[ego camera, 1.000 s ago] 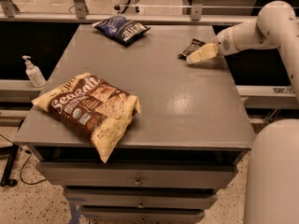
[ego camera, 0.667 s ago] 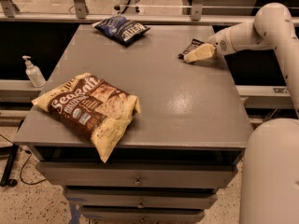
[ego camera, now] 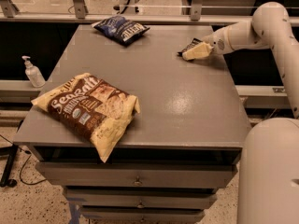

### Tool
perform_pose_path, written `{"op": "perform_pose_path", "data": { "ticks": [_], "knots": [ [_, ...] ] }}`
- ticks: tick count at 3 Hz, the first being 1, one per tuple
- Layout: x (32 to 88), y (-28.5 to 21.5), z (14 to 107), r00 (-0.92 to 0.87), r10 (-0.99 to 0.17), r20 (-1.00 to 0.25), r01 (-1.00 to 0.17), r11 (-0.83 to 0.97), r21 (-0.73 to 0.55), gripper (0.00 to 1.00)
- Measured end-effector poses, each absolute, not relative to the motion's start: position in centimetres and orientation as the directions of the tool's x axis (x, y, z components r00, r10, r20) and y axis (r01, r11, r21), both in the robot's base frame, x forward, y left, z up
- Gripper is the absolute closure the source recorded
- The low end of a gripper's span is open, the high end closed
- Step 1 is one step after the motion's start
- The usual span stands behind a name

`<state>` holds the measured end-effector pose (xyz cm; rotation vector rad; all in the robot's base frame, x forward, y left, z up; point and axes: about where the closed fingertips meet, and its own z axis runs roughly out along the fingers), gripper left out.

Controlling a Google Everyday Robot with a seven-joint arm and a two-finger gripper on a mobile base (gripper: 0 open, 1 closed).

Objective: Move rxbar chocolate near blue chip bag

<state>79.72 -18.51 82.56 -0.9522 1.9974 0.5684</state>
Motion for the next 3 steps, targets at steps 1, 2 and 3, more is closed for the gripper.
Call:
{"op": "perform_pose_path", "data": {
  "ticks": [1,2,3],
  "knots": [
    [79.72,-18.49,82.89,-0.367,-0.415,-0.832,-0.791,0.610,0.045,0.87],
    [79.71,-18.49,82.93,-0.367,-0.415,-0.832,-0.791,0.610,0.045,1.00],
    [79.71,-18.49,83.12,-0.367,-0.415,-0.833,-0.791,0.610,0.044,1.00]
  ]
}}
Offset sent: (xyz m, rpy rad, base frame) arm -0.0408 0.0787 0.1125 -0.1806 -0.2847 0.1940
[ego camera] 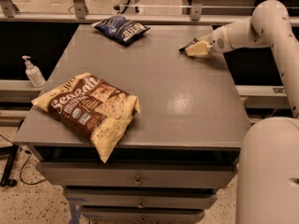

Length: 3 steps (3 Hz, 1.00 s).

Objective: Move rxbar chocolate near blue chip bag

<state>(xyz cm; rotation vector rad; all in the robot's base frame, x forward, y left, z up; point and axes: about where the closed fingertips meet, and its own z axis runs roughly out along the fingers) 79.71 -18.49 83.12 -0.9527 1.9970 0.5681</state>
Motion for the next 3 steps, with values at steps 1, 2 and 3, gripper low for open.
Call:
{"op": "perform_pose_path", "data": {
  "ticks": [1,2,3],
  "knots": [
    [79.7,-18.5,83.1,-0.367,-0.415,-0.833,-0.791,0.610,0.044,1.00],
    [79.0,-16.6,85.8,-0.282,-0.482,-0.829,-0.815,0.577,-0.058,1.00],
    [77.9,-11.5,92.4,-0.023,-0.649,-0.760,-0.803,0.464,-0.373,1.00]
  ]
}}
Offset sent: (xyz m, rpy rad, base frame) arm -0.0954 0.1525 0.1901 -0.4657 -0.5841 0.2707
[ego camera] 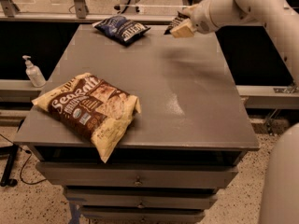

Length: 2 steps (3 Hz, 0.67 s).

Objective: Move rxbar chocolate near blue chip bag

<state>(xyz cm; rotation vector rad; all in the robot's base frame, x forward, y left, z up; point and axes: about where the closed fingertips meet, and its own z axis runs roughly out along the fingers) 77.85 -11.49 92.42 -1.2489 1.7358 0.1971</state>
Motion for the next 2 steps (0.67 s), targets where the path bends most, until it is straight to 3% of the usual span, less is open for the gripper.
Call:
{"op": "perform_pose_path", "data": {
  "ticks": [1,2],
  "knots": [
    [74.53,-6.70,95.69,0.122,-0.749,-0.651,-0.782,0.332,-0.528,1.00],
    [75.00,-6.34,95.23,0.119,-0.744,-0.657,-0.788,0.332,-0.518,1.00]
  ]
}}
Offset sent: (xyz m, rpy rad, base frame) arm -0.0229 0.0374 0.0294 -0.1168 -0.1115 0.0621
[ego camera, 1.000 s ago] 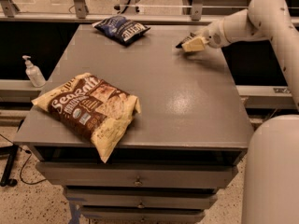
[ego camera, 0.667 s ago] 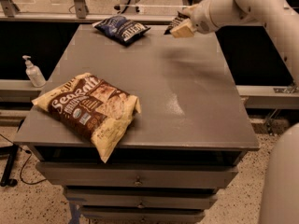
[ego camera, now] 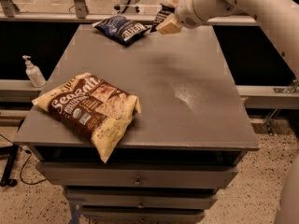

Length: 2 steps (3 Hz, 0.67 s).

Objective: Move rxbar chocolate near blue chip bag

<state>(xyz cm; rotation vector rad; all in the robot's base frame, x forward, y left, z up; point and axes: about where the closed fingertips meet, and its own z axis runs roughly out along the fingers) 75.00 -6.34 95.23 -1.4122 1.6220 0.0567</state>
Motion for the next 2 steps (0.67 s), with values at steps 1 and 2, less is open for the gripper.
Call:
{"op": "perform_pose_path", "data": {
  "ticks": [1,2],
  "knots": [
    [77.0,-5.4,93.9,0.121,-0.724,-0.679,-0.803,0.331,-0.496,1.00],
    [79.8,-3.5,92.4,0.127,-0.699,-0.704,-0.819,0.327,-0.472,1.00]
  ]
}}
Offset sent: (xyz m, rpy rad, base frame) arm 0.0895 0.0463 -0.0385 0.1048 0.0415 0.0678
